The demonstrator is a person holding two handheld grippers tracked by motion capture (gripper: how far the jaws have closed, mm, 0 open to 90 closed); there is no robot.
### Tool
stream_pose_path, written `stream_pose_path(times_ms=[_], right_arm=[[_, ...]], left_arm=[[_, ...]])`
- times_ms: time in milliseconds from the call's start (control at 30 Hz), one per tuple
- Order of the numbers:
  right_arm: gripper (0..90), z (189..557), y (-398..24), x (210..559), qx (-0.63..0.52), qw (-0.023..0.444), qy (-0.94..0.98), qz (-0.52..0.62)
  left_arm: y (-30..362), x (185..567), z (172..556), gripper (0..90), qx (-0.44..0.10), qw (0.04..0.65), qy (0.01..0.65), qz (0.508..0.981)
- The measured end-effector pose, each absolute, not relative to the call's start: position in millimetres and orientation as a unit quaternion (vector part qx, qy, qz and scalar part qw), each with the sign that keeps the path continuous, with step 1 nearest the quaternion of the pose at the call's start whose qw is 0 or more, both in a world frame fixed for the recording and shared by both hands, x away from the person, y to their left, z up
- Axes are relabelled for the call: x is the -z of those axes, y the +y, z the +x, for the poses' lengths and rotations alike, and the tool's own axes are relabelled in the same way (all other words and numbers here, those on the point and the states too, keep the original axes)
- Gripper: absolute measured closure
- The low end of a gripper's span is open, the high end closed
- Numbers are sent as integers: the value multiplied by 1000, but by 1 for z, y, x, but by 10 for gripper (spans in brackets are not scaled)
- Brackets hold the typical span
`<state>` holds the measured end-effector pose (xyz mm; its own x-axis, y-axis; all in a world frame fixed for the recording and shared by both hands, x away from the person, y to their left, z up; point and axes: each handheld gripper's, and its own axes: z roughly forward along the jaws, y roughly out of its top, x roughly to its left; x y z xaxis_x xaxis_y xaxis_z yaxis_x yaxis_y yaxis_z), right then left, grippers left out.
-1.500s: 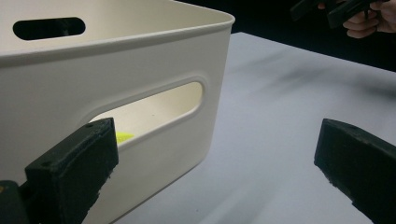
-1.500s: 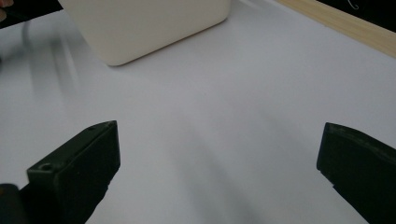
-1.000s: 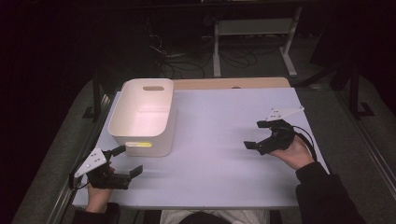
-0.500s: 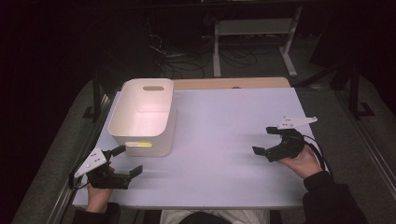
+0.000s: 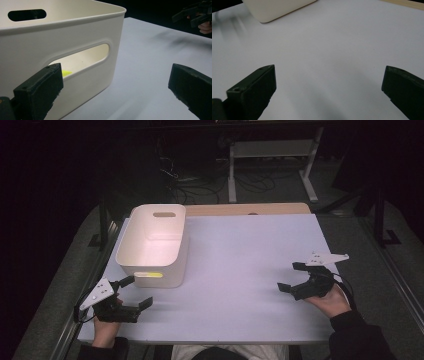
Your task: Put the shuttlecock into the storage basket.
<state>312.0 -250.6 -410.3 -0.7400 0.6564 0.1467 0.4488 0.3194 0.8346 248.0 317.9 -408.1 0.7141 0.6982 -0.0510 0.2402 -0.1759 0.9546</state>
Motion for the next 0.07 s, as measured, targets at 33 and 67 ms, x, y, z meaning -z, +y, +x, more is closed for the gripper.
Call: stream_pose_path(times_ms=[33, 67], right_arm=[[0, 311, -251, 411, -472, 109, 804, 345], [0, 311, -252, 412, -472, 109, 804, 346]], left_arm=[[318, 408, 248, 0, -205, 558, 317, 739], [318, 408, 248, 0, -205, 558, 317, 739]])
